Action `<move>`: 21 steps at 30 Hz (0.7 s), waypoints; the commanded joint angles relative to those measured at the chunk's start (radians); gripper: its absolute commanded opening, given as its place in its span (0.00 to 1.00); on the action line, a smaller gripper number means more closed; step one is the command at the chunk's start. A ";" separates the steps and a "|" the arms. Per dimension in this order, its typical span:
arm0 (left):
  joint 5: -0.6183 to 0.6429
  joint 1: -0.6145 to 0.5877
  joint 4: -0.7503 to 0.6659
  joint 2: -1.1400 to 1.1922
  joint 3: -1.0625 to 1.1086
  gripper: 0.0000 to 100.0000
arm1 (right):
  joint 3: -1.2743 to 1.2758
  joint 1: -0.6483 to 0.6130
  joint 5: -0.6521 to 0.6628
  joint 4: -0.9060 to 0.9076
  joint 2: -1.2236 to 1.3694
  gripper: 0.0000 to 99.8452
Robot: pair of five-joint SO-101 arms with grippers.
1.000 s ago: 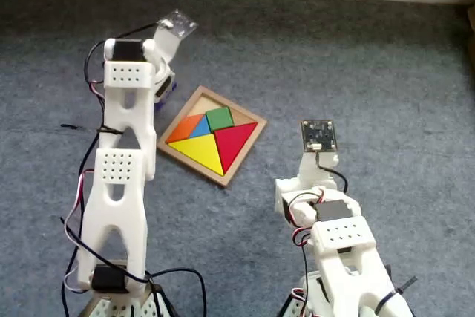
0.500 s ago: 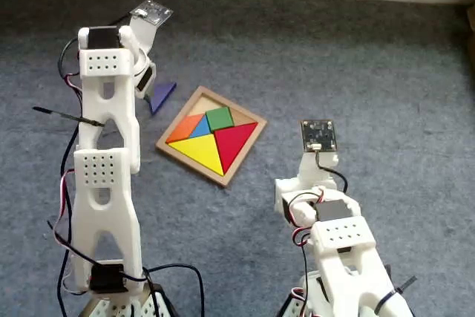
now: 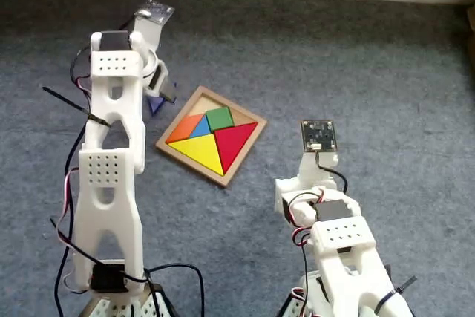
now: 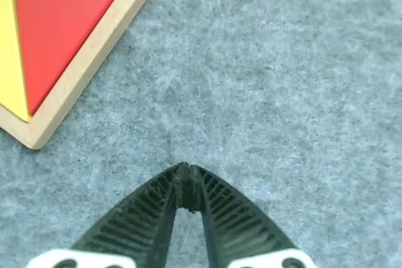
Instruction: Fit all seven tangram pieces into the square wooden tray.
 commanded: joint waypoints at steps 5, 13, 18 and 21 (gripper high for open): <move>0.011 0.025 -0.081 0.047 -0.008 0.29 | -0.008 0.012 0.009 -0.021 -0.016 0.01; 0.011 0.028 -0.112 0.104 -0.008 0.29 | -0.008 0.012 0.009 -0.021 -0.016 0.01; -0.055 0.047 -0.103 0.116 -0.008 0.29 | -0.008 0.012 0.009 -0.021 -0.018 0.01; -0.087 0.048 -0.101 0.113 -0.008 0.27 | -0.008 0.012 0.009 -0.021 -0.018 0.01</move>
